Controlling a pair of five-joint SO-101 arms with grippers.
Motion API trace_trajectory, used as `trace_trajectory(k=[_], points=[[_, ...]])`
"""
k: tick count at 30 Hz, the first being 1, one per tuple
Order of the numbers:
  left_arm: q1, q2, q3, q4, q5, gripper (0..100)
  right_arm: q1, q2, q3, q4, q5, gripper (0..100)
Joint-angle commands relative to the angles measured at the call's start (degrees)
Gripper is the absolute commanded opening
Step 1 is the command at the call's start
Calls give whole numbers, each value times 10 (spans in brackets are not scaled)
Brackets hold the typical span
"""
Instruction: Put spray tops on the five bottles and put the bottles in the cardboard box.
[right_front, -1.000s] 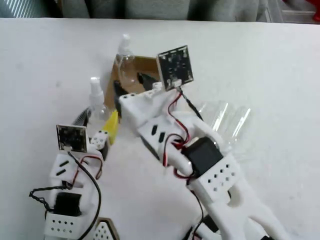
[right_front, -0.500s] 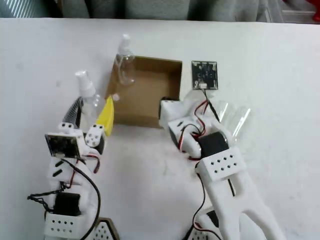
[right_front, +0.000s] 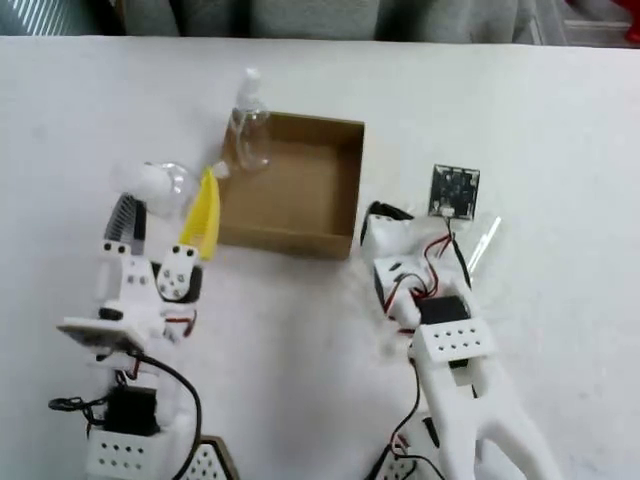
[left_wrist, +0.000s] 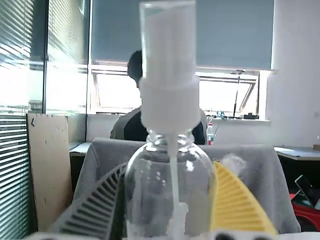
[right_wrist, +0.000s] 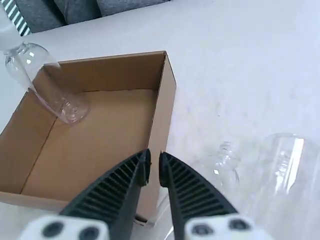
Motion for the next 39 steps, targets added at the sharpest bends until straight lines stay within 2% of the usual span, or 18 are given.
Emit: trace_trajectory(k=[1, 6, 16, 21, 24, 31, 34, 36, 39], points=[[2, -7, -73, -16, 4, 24, 4, -12, -4, -16, 6, 16], [0, 77, -154, 22, 4, 24, 4, -12, -2, -15, 6, 16], [4, 346, -293, 23, 9, 24, 5, -16, 25, -17, 6, 16], [5, 465, -311, -24, 9, 24, 20, -16, 32, -17, 6, 16], [6, 529, -310, -11, 9, 24, 32, -16, 32, -18, 6, 16], [3, 529, -309, 54, 8, 24, 32, -16, 32, -18, 6, 16], [5, 524, -310, 52, 5, 24, 32, -16, 32, -18, 6, 16], [5, 532, -311, 39, 5, 24, 32, -16, 32, -18, 6, 16], [6, 566, -307, -34, 6, 24, 32, -16, 32, -18, 6, 16]])
